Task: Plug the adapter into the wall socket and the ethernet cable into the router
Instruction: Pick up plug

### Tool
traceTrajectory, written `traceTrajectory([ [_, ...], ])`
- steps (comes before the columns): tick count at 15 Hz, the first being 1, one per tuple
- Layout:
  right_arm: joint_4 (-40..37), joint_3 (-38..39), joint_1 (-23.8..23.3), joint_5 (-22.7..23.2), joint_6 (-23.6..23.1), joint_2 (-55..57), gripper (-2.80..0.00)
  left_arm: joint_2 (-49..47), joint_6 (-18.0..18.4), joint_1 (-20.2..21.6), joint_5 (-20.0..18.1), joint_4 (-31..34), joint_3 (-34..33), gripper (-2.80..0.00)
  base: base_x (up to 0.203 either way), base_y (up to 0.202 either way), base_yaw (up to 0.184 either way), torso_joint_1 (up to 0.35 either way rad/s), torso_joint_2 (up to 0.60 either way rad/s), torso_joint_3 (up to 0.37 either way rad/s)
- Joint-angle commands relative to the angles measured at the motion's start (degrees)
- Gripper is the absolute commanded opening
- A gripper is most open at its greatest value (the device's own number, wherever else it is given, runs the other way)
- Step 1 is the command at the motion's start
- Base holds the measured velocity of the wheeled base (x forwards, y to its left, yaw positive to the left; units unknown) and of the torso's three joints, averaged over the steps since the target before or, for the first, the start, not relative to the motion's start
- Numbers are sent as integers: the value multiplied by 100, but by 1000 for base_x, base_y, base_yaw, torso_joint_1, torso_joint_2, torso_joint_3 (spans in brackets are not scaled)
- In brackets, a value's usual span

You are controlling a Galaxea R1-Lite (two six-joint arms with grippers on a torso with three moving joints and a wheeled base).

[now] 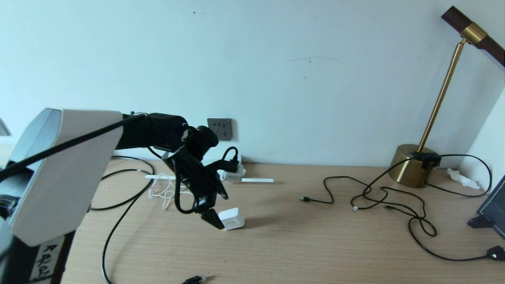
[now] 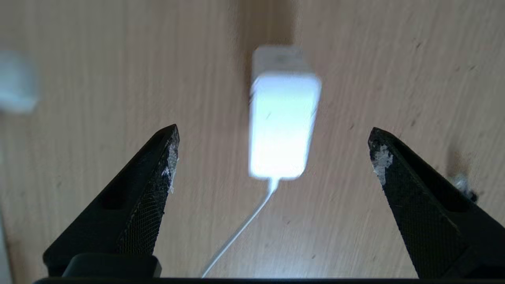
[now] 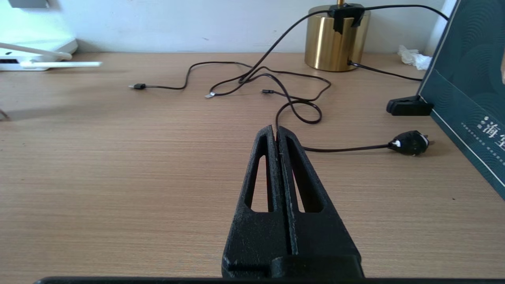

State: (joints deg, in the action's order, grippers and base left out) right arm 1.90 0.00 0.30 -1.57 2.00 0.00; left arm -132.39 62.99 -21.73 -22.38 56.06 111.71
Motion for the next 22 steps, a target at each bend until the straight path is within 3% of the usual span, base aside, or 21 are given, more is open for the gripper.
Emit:
traceTrajectory([
  [1, 3, 53, 5, -10, 2, 0, -280, -94, -14, -141, -12, 47, 8, 0, 0, 0, 0, 0, 0, 0],
  [10, 3, 53, 3, -10, 2, 0, -280, -68, -33, -244, 134, 122, -70, 0, 0, 0, 0, 0, 0, 0],
  [22, 3, 53, -4, -5, 2, 0, -280, -369, -231, -596, 155, -324, -62, 0, 0, 0, 0, 0, 0, 0],
])
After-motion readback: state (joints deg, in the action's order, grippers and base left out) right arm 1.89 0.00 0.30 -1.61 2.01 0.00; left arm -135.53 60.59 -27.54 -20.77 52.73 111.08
